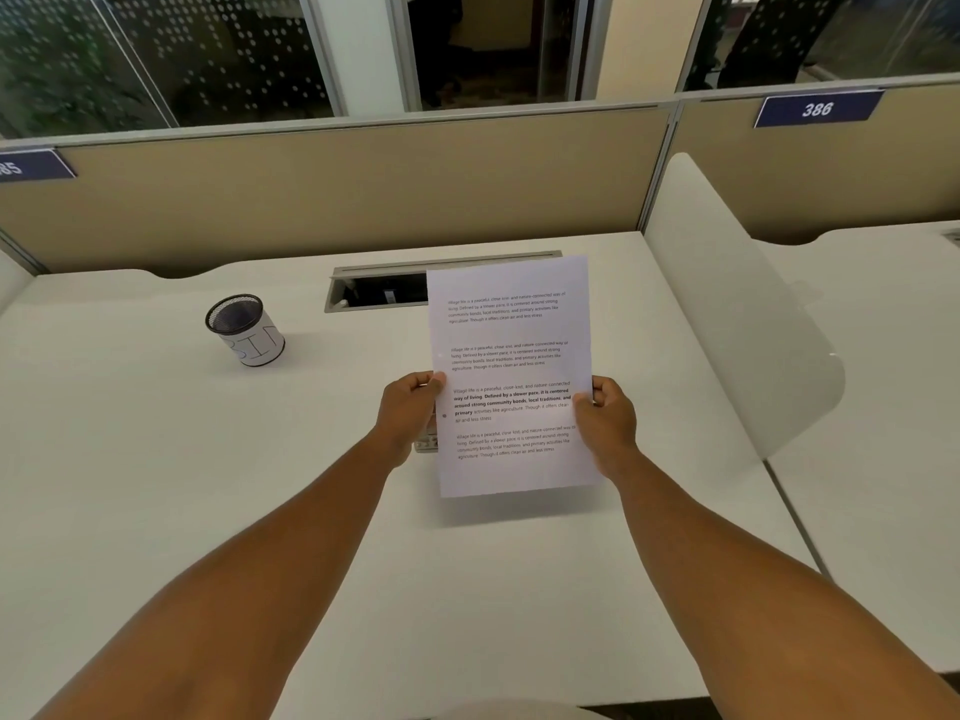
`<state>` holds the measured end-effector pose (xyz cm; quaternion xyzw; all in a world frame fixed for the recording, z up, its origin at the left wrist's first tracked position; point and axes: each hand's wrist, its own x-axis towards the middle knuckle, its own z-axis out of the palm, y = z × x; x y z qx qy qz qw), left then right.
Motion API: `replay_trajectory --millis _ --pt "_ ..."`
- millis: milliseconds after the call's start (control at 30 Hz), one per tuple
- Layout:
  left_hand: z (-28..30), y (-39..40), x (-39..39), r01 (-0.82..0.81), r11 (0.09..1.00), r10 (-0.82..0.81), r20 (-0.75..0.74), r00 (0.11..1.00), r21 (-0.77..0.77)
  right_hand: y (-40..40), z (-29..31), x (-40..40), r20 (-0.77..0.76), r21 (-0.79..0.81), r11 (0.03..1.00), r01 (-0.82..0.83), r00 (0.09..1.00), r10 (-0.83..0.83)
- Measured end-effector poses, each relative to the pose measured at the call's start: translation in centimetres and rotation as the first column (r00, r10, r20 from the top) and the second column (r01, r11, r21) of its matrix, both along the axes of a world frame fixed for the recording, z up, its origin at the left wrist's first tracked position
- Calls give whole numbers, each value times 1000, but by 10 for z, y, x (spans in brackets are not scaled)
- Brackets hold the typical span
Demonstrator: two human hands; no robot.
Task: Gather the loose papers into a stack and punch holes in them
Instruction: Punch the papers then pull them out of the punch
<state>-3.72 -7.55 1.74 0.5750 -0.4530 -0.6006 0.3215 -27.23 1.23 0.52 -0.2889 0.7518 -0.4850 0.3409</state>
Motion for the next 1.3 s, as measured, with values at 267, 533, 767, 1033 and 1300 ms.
replay_trajectory --millis 267,533,767,1033,1300 --pt "8 -10 -5 -74 997 74 -8 997 -36 0 -3 -2 3 18 998 -54 999 54" --pt "-3 -9 -12 -48 999 49 27 998 -6 -4 -4 -8 44 25 1000 -11 999 10" --pt "-12 -1 -26 81 996 -85 166 983 26 -8 -4 -18 63 42 998 45 997 -48" --pt "-21 -2 -57 137 990 -143 335 931 42 -15 -8 -40 -8 135 988 71 998 -70" --pt "-32 -19 -98 180 977 -205 273 940 115 -23 -14 -78 -60 182 974 132 991 -123"
